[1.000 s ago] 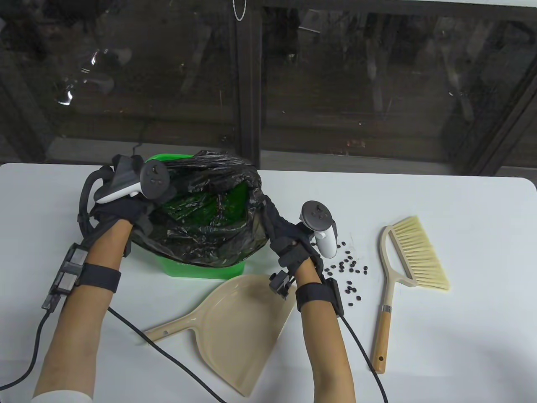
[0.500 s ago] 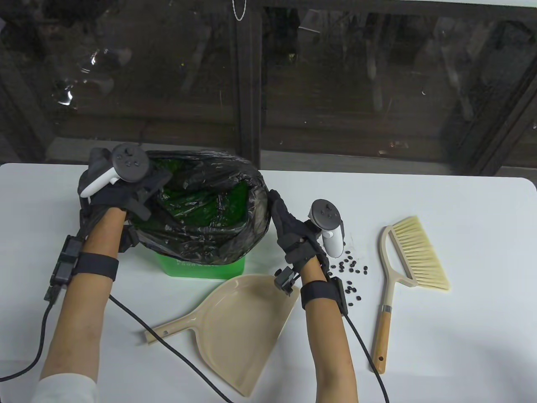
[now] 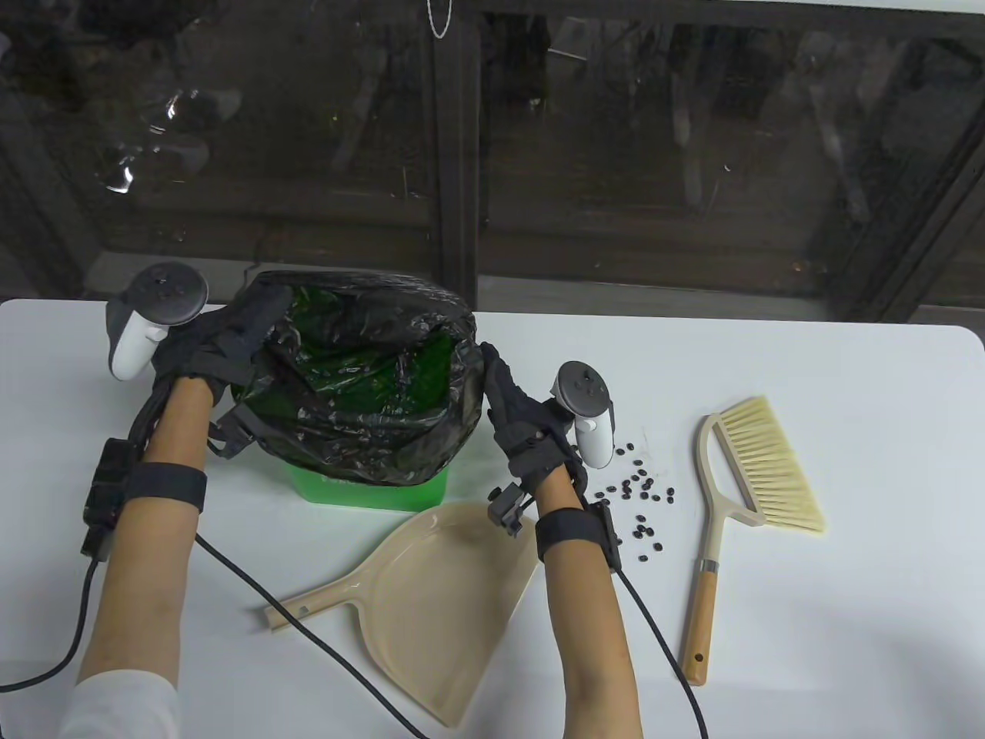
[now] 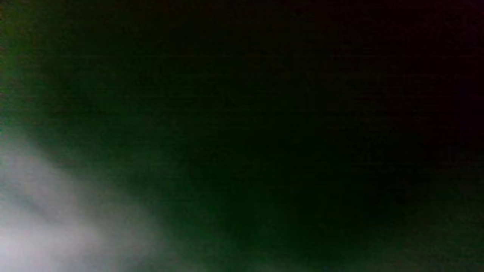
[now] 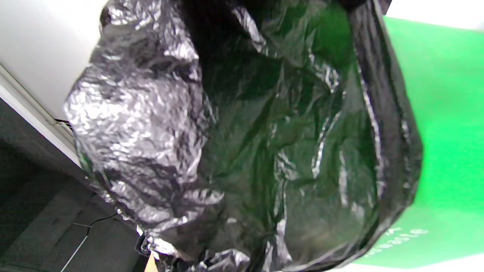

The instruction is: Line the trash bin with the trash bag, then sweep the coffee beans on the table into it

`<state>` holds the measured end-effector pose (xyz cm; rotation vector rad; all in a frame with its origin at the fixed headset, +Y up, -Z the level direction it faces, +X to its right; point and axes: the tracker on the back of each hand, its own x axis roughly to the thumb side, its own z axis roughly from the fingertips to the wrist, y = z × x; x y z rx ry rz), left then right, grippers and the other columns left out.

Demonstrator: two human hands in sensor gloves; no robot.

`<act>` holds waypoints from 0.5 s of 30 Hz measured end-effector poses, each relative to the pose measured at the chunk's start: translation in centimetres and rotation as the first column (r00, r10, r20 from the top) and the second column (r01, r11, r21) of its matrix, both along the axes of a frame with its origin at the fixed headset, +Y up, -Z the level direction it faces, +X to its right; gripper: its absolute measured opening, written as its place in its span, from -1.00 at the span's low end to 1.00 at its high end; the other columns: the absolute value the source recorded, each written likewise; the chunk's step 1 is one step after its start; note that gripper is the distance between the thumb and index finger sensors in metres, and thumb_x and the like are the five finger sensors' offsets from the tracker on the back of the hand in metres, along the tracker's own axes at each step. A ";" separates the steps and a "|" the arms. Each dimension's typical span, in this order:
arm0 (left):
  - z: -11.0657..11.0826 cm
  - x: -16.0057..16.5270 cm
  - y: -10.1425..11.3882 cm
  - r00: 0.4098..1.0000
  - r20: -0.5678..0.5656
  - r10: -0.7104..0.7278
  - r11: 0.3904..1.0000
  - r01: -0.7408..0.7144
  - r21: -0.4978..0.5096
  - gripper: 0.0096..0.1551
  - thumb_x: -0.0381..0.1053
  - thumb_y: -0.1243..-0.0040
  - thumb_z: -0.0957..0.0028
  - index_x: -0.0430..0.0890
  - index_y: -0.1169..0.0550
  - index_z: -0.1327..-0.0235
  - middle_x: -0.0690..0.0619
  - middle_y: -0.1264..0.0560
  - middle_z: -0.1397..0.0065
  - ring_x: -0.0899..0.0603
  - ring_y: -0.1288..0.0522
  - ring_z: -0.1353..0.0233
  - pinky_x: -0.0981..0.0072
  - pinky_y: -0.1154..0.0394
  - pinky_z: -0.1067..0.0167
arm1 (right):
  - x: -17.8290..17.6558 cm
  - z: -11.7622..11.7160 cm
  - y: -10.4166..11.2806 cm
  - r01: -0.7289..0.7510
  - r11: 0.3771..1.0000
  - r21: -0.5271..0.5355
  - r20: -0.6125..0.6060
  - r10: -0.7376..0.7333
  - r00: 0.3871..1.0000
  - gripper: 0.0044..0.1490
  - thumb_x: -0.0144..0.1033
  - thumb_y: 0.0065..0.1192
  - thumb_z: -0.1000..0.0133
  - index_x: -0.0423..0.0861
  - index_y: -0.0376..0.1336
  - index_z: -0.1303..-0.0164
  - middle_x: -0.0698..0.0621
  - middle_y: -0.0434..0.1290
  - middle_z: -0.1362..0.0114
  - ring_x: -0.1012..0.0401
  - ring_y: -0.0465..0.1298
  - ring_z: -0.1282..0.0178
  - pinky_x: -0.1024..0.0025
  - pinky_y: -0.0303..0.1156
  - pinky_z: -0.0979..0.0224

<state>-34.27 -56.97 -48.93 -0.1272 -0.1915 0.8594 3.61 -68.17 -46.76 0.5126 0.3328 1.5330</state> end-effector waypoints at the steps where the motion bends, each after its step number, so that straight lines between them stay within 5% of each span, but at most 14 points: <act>1: 0.0 -0.1 -0.1 1.000 0.001 0.022 1.000 -0.022 -0.002 -0.12 0.22 0.36 -0.60 -0.42 -0.02 -0.84 -0.50 -0.08 -0.80 -0.75 0.05 -0.59 -0.68 0.08 -0.35 | -0.2 0.0 -0.1 0.004 1.000 -0.001 -0.002 -0.004 1.000 0.10 0.37 -0.56 -0.13 -0.19 -0.43 -0.63 -0.29 -0.28 -0.79 -0.30 -0.41 -0.63 -0.45 -0.26 -0.40; 15: 0.1 -1.5 -1.5 0.968 0.000 0.251 0.968 -0.251 -0.014 -0.05 0.23 0.36 -0.60 -0.55 -0.01 -0.80 -0.60 -0.12 -0.75 -0.76 0.02 -0.57 -0.66 0.02 -0.34 | -1.2 -0.5 -0.2 0.035 0.999 -0.034 -0.005 -0.035 0.999 0.10 0.38 -0.57 -0.13 -0.19 -0.45 -0.63 -0.27 -0.38 -0.77 -0.29 -0.43 -0.63 -0.45 -0.27 -0.39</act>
